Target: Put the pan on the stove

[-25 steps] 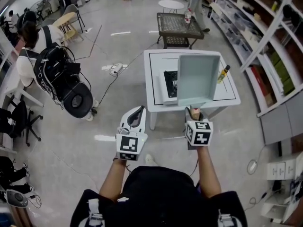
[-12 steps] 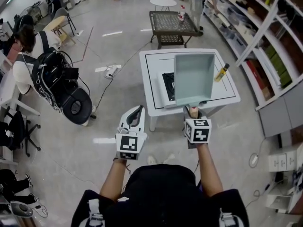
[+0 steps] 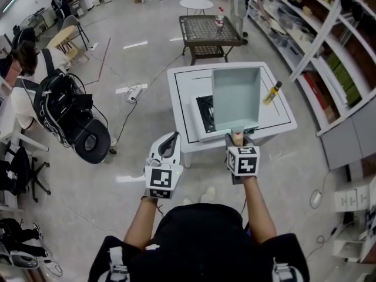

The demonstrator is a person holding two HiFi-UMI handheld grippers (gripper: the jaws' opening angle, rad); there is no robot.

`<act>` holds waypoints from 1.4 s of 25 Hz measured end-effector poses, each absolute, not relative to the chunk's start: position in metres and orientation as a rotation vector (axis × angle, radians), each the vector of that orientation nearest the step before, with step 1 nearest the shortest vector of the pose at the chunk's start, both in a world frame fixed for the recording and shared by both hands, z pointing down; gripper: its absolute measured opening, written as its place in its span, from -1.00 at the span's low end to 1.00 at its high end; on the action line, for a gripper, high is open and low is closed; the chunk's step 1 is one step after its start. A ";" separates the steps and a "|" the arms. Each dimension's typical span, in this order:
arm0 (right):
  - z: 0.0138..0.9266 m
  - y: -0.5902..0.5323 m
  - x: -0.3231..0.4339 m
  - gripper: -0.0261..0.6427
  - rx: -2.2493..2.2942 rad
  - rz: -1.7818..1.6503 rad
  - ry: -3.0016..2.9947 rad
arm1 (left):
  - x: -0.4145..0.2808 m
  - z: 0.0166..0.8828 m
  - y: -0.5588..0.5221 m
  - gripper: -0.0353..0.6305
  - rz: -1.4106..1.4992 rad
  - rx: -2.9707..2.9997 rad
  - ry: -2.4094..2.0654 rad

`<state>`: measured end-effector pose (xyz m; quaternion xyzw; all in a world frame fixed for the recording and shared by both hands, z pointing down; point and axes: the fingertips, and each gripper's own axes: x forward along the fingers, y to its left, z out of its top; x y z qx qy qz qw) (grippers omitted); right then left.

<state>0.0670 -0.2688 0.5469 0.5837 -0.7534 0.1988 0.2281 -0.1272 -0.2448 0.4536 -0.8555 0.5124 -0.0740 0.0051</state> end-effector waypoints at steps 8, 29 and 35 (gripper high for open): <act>0.566 -0.294 0.070 -0.59 1.537 0.584 -2.041 | -0.116 0.455 -0.268 -0.83 -0.245 -2.674 1.633; 0.681 -0.326 0.096 -0.59 1.320 0.822 -1.794 | -0.104 0.470 -0.294 -0.83 -0.319 -2.607 1.733; 0.704 -0.321 0.103 -0.59 1.284 0.873 -1.673 | -0.109 0.474 -0.294 -0.83 -0.332 -2.599 1.758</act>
